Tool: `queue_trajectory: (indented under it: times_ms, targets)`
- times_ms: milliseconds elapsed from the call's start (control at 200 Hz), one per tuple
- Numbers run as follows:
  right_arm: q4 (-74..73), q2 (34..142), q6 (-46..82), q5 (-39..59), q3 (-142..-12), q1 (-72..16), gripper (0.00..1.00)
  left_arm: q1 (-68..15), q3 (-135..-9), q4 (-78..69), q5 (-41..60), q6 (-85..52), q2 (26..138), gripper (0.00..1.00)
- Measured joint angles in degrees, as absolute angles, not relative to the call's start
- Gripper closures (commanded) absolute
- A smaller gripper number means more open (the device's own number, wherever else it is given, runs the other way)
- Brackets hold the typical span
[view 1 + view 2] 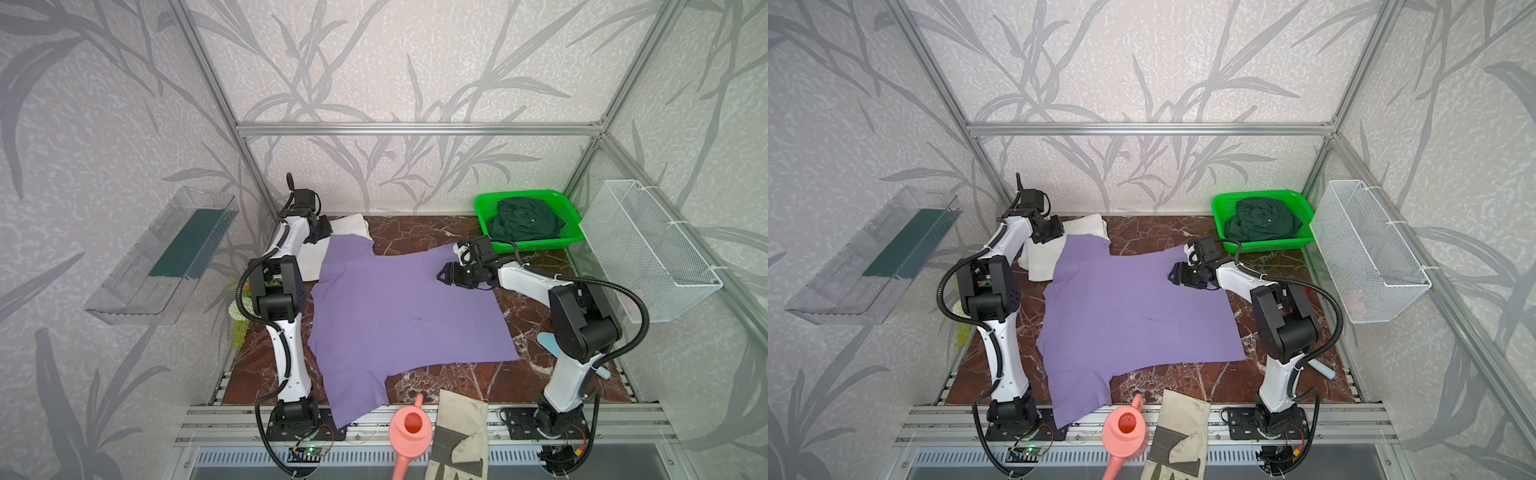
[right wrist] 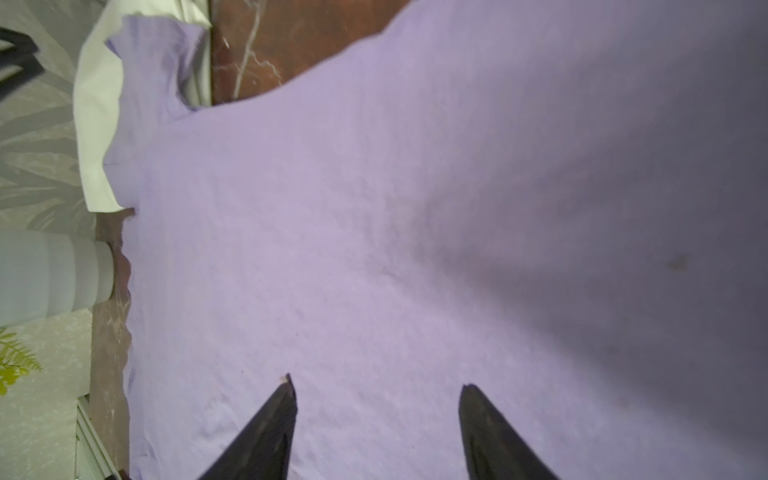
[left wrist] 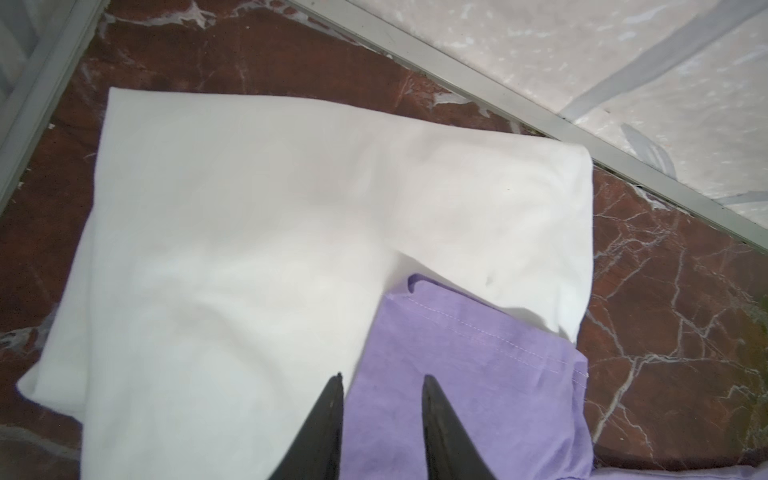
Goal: Fold and stack the t-shirts
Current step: 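Smooth the far edge with the right gripper while the left gripper holds the corner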
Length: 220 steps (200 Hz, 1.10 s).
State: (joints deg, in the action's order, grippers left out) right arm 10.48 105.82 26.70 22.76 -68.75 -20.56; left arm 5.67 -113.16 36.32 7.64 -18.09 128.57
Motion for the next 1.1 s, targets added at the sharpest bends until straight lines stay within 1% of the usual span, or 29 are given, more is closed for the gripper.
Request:
queue_trajectory:
  times_ms: [440, 745, 975, 1040, 1100]
  targets:
    - [12.3, 108.1, 21.5, 23.0, -83.5, -12.9, 0.35, 5.6, -120.7, 36.1, 11.7, -16.6, 138.1, 0.67]
    - [14.1, 111.5, 20.4, 23.0, -84.6, -11.7, 0.35, 5.6, -128.3, 37.2, 13.0, -15.6, 142.1, 0.67]
    - [15.1, 112.5, 20.2, 23.1, -84.6, -11.5, 0.35, 5.6, -128.6, 37.9, 14.2, -15.6, 142.9, 0.68]
    - [15.2, 112.5, 20.2, 23.1, -84.6, -11.5, 0.35, 5.6, -128.6, 38.0, 14.7, -15.6, 143.0, 0.70]
    - [15.3, 112.5, 20.1, 23.1, -84.6, -11.4, 0.35, 5.6, -128.6, 38.0, 14.9, -15.8, 143.0, 0.75]
